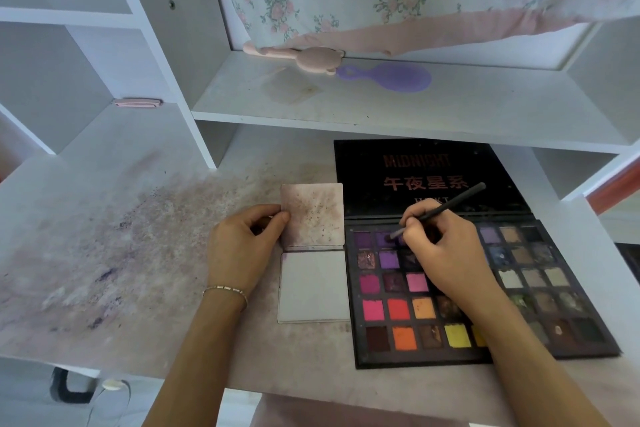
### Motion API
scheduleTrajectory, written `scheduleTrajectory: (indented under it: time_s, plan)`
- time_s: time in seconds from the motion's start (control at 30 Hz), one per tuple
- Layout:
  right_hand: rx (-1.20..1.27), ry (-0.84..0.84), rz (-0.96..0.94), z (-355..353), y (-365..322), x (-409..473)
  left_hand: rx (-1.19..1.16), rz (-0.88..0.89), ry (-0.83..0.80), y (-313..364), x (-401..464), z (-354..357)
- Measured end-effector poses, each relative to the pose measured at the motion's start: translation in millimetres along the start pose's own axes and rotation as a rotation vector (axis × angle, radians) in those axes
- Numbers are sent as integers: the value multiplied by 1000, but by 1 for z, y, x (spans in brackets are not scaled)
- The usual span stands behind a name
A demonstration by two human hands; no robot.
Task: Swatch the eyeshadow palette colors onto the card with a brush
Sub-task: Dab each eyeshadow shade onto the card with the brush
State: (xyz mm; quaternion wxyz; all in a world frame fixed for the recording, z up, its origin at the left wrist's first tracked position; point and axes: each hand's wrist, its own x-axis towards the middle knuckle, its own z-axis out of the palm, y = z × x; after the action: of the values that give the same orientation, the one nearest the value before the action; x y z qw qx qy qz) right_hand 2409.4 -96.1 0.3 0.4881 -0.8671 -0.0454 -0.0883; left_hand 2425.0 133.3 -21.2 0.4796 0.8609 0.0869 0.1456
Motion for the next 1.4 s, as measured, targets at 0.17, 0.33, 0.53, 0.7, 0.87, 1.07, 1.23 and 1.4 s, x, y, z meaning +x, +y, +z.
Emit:
scheduleTrajectory:
  time_s: [0.17, 0.33, 0.53, 0.7, 0.87, 1.07, 1.23, 1.4]
  plan:
    - [147, 92, 30, -2, -4, 1, -7, -10, -2, 0, 0, 0]
    - [315, 23, 46, 4, -16, 2, -7, -22, 3, 0, 0, 1]
    - [321, -141, 29, 30, -29, -5, -5, -9, -9, 1, 0, 1]
    - [302, -244, -2, 48, -37, -6, 10, 5, -13, 1, 0, 0]
    - [261, -244, 4, 54, -38, -2, 31, 18, -3, 1, -1, -1]
    - [238, -276, 14, 55, -37, -2, 26, 1, -16, 2, -1, -1]
    - [242, -289, 22, 56, -36, -3, 12, -5, -17, 2, -1, 0]
    - [210, -293, 12, 58, -37, 0, 14, -3, -20, 3, 0, -1]
